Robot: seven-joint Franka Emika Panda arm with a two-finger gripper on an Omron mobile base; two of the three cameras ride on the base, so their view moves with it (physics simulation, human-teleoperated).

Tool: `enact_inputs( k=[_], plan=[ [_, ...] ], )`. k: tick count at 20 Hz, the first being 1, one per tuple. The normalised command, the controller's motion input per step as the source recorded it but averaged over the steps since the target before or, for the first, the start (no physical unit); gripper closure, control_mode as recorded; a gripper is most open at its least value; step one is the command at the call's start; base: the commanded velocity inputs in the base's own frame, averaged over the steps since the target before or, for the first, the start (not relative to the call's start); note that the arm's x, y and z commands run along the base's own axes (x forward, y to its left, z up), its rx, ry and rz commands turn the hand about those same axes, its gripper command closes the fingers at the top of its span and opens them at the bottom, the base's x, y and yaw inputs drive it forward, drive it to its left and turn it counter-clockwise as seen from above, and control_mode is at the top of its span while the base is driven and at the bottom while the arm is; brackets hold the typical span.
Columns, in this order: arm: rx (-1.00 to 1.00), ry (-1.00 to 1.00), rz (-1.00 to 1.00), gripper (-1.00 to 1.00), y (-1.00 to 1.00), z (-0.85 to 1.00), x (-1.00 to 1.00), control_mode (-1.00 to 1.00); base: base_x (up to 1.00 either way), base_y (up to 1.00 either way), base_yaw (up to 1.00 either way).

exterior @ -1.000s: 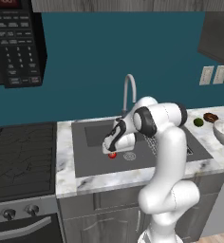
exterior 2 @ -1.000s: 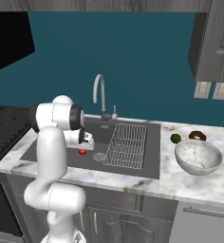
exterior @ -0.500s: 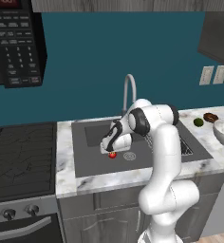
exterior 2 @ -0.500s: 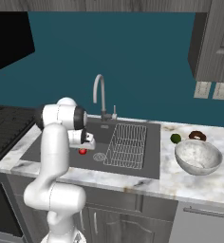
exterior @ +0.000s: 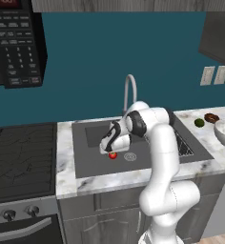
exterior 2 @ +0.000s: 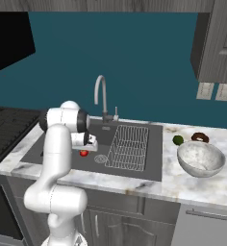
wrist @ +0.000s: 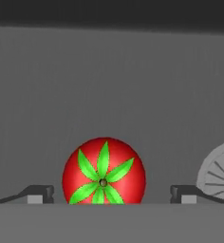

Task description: Pick the tomato from the sink and place it in the bowl. Then pick the bowl and place it in the microwave. Then close the microwave door and press the start button.

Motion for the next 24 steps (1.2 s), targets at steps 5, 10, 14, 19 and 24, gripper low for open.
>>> enact_inputs(
  k=[5,10,14,19,24],
  plan=[
    [0.0,0.0,0.0,1.0,0.0,-0.22,0.19,-1.0,0.0,0.0,0.0],
    [0.0,0.0,0.0,1.0,0.0,-0.05,0.04,-1.0,0.0,0.0,0.0],
    [0.0,-0.01,0.0,1.0,0.0,0.5,-0.25,-1.0,0.0,0.0,0.0],
    [0.0,0.0,0.0,1.0,0.0,0.99,-0.38,-1.0,0.0,0.0,0.0],
    [0.0,0.0,0.0,1.0,0.0,1.0,-0.4,-1.0,0.0,0.0,0.0]
  ],
)
